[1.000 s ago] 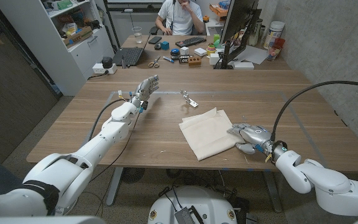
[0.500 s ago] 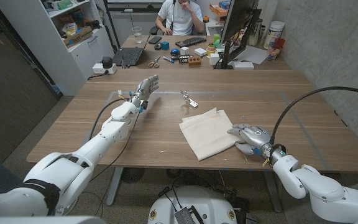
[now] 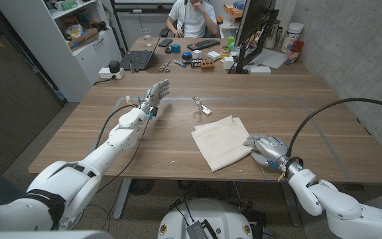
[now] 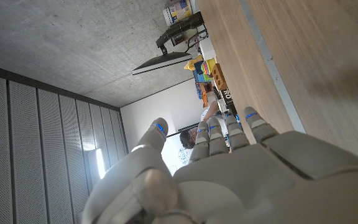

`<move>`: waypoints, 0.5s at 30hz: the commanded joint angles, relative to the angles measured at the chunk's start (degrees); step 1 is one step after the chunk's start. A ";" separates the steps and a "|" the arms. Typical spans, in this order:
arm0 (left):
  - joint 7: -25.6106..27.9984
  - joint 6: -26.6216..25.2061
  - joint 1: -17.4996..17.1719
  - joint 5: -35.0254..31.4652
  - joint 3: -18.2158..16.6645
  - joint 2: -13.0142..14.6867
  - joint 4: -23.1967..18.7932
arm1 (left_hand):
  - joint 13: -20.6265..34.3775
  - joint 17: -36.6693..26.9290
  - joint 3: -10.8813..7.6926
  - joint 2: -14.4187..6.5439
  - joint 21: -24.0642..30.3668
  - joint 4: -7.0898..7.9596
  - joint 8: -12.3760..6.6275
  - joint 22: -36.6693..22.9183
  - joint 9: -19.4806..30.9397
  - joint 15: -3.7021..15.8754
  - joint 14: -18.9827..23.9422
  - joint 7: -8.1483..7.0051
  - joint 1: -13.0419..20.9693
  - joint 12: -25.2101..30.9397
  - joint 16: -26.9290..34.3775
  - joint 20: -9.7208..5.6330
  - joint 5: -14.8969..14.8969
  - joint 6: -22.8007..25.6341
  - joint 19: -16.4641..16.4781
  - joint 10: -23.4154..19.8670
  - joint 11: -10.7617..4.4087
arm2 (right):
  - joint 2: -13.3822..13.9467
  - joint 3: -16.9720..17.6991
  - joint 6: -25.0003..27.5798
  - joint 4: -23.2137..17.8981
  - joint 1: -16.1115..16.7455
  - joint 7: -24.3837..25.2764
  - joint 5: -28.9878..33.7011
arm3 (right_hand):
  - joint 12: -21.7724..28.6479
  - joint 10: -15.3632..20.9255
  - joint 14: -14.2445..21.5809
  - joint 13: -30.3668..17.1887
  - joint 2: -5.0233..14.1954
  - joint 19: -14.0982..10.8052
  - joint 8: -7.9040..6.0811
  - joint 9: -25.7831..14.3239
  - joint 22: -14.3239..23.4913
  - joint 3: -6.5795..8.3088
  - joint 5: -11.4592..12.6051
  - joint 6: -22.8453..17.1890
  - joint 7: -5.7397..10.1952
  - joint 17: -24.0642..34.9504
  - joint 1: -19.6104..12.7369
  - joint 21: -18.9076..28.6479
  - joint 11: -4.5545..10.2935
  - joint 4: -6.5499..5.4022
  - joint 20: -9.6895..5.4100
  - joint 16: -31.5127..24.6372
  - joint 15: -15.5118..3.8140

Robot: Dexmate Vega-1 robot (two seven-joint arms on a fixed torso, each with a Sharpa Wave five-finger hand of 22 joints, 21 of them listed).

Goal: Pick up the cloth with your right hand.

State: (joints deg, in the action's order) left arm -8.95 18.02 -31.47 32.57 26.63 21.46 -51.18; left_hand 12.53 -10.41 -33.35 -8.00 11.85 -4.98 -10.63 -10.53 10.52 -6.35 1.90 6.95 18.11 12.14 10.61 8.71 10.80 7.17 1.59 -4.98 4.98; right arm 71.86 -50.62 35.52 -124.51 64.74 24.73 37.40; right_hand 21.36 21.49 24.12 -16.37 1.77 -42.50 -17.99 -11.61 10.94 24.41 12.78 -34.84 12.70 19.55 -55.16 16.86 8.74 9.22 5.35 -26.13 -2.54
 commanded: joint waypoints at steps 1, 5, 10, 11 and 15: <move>-0.50 0.64 0.48 0.16 0.02 -0.61 1.48 | -0.04 -0.17 -0.33 -0.18 -0.01 0.15 -0.32 -0.11 0.11 0.00 -0.11 -0.08 -0.44 0.38 0.22 0.55 0.29 0.42 -0.12 0.36 -0.08 | -0.26 1.24 -1.47 0.39 1.07 2.43 -0.30 | 1.23 1.83 2.35 -0.95 0.47 -2.31 -0.23 -0.27 0.45 -1.11 -0.66 -2.09 0.00 2.49 -1.55 1.17 0.50 -0.06 -1.95 -2.49 -1.25; -0.48 0.76 0.51 0.27 -0.06 -0.80 1.94 | -0.06 -0.17 -0.34 -0.17 -0.01 0.15 -0.33 -0.11 0.11 0.03 -0.09 -0.07 -0.47 0.38 0.23 0.56 0.29 0.45 -0.12 0.35 -0.16 | 0.31 1.43 -2.92 0.52 1.00 2.91 -0.30 | 2.66 4.39 4.03 -1.62 0.96 -3.35 -0.17 -0.36 0.67 -1.80 -1.09 -3.37 0.00 4.46 -2.67 1.95 0.71 -0.01 -2.77 -4.45 -1.78; -0.45 0.83 0.29 0.26 -0.11 -0.64 1.75 | -0.07 -0.17 -0.35 -0.16 -0.01 0.13 -0.32 -0.11 0.11 0.02 -0.09 -0.04 -0.50 0.37 0.23 0.58 0.29 0.43 -0.13 0.40 -0.23 | 1.52 3.00 -7.32 0.93 1.52 5.92 -4.61 | 3.59 5.46 6.63 -2.28 1.23 -4.63 -0.30 -0.53 0.75 -1.19 -1.15 -5.01 -0.13 4.84 -5.17 2.82 -0.45 0.72 -3.60 -5.05 -1.27; -0.40 0.82 0.28 0.16 -0.06 -0.56 1.68 | -0.07 -0.17 -0.36 -0.16 -0.01 0.13 -0.32 -0.11 0.11 0.06 -0.10 -0.03 -0.50 0.37 0.23 0.58 0.29 0.43 -0.13 0.39 -0.23 | 1.16 2.83 -6.58 1.02 1.58 6.16 -3.74 | 3.99 6.12 7.63 -2.46 1.36 -5.40 -0.31 -0.59 0.71 -1.12 -1.24 -5.36 -0.18 4.94 -5.60 3.20 -0.61 0.65 -3.46 -5.32 -1.29; -0.34 0.84 0.12 0.20 -0.12 -0.51 1.57 | -0.08 -0.16 -0.37 -0.16 0.00 0.12 -0.31 -0.11 0.11 0.02 -0.10 -0.07 -0.51 0.38 0.23 0.57 0.29 0.42 -0.13 0.39 -0.09 | 1.02 2.90 -7.47 1.55 1.47 6.86 -3.70 | 5.43 8.45 9.22 -3.08 1.90 -6.93 -0.62 -0.82 0.59 -1.22 -1.63 -7.15 -0.76 5.93 -7.20 4.06 -1.48 0.52 -4.74 -6.19 -2.36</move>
State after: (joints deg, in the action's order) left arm -9.32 18.74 -31.11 32.74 26.64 20.90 -49.71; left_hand 12.24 -10.41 -33.35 -8.23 11.86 -4.98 -10.63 -10.53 10.52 -6.35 1.90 6.95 17.89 12.14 10.61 8.71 10.80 7.17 1.59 -4.66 4.69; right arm 72.43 -48.69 31.27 -123.84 65.88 28.75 35.36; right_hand 25.85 28.44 32.10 -18.98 3.41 -48.18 -18.24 -12.14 11.44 23.10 11.43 -40.69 12.15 24.77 -61.38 20.21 7.62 9.49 1.11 -31.57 -2.97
